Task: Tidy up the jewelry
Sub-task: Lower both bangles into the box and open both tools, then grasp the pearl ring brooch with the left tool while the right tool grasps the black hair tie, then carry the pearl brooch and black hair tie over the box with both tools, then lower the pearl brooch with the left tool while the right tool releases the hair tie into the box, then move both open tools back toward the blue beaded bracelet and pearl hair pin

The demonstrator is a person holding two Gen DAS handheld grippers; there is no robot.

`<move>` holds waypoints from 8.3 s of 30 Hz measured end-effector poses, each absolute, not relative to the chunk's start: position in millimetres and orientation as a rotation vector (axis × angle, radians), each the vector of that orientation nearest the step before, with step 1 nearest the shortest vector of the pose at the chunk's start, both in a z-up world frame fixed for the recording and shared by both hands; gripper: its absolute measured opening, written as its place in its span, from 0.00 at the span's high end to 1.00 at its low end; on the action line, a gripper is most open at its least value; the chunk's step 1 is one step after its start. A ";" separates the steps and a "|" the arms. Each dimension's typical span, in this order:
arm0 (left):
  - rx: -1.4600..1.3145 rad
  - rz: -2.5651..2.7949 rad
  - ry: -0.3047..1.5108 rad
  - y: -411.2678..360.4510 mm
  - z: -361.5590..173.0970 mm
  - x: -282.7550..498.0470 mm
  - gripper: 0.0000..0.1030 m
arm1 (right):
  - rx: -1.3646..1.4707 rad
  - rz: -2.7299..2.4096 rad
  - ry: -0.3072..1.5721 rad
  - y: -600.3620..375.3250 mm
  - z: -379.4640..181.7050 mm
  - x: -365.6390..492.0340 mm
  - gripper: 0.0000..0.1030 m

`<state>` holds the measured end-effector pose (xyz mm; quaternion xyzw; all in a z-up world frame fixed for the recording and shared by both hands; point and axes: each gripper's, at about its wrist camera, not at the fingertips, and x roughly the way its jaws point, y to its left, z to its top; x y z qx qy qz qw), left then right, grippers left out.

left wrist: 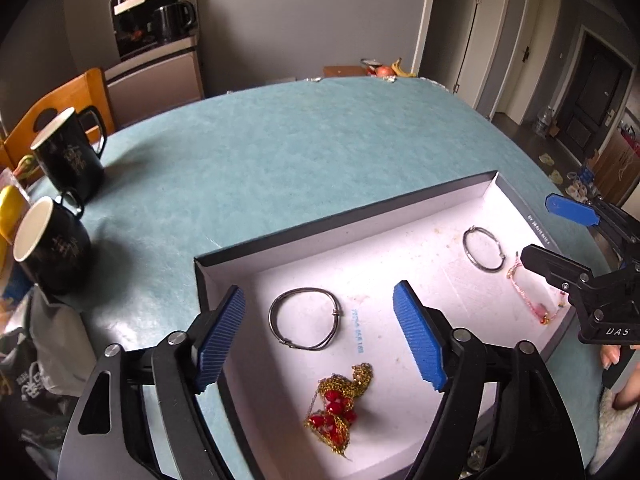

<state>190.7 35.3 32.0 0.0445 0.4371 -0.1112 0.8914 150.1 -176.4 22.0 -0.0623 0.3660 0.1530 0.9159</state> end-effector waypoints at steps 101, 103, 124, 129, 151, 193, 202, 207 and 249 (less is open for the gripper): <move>0.179 -0.380 0.890 33.8 -20.6 -12.5 0.58 | -0.319 0.630 0.835 -115.1 -20.2 25.0 0.98; 0.178 -0.380 0.890 34.1 -20.5 -12.5 0.58 | -0.307 0.632 0.818 -117.5 -14.5 22.9 0.98; 0.204 -0.380 0.794 34.9 25.4 2.5 0.59 | -0.216 0.583 0.665 -144.9 46.2 42.7 0.98; 0.197 -0.382 0.759 35.1 46.6 31.0 0.59 | -0.194 0.551 0.638 -149.2 59.3 63.8 0.98; 0.147 -0.404 0.878 -6.6 10.6 151.9 0.59 | -0.059 0.415 0.690 -147.0 24.6 166.5 0.98; 0.140 -0.440 0.911 -4.0 -12.9 151.5 0.48 | -0.094 0.410 0.785 -136.9 -13.1 165.8 0.96; 0.171 -0.416 0.879 -6.6 -8.3 147.5 0.40 | -0.084 0.397 0.749 -141.6 -3.5 161.6 0.77; 0.161 -0.395 0.858 -2.2 -3.0 146.8 0.36 | -0.092 0.392 0.726 -142.6 3.2 157.6 0.63; 0.277 -0.325 0.841 18.0 -8.1 26.6 0.10 | -0.122 0.452 0.760 -190.7 -8.5 12.5 0.05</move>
